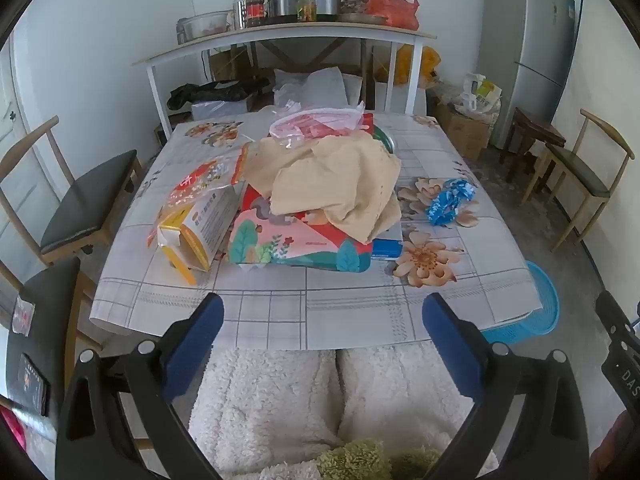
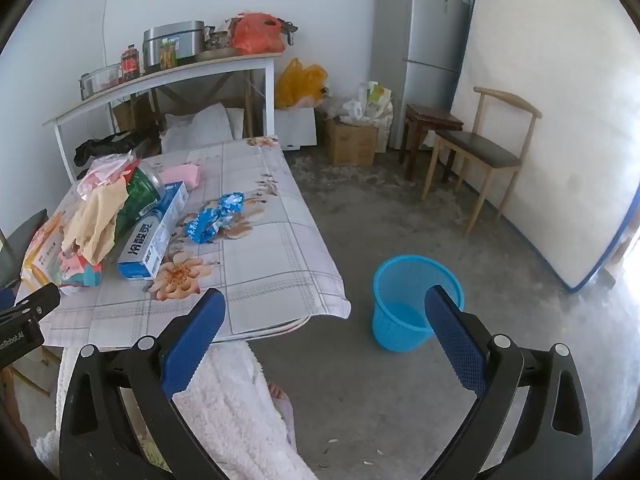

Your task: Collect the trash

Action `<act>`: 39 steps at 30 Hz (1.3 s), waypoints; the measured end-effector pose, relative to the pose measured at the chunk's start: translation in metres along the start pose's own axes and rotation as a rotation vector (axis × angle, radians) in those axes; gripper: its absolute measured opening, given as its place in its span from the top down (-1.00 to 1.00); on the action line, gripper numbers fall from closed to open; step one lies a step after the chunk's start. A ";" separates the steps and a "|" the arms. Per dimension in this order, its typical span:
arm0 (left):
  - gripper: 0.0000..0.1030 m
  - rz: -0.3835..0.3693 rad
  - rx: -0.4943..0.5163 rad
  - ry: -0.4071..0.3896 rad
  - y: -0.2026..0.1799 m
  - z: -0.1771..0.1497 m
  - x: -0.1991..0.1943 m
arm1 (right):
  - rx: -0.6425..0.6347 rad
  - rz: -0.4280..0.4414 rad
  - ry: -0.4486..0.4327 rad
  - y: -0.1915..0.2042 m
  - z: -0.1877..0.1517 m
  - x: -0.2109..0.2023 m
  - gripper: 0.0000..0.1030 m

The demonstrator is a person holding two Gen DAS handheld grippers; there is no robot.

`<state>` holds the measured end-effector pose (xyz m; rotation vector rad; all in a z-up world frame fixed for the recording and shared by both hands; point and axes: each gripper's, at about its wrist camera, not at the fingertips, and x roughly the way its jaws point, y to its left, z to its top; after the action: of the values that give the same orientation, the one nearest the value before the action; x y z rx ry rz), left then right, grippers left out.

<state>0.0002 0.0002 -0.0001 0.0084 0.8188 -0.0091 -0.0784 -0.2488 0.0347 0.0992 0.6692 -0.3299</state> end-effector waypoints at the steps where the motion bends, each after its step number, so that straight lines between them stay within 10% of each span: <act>1: -0.89 0.001 0.001 -0.002 0.000 0.000 0.000 | 0.001 0.000 -0.001 0.000 0.000 0.000 -0.85; 39: -0.89 0.018 -0.016 0.001 0.010 -0.001 0.001 | -0.016 -0.001 -0.014 0.005 0.004 -0.005 -0.85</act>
<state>0.0002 0.0098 -0.0017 0.0007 0.8201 0.0142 -0.0780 -0.2431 0.0414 0.0809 0.6579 -0.3260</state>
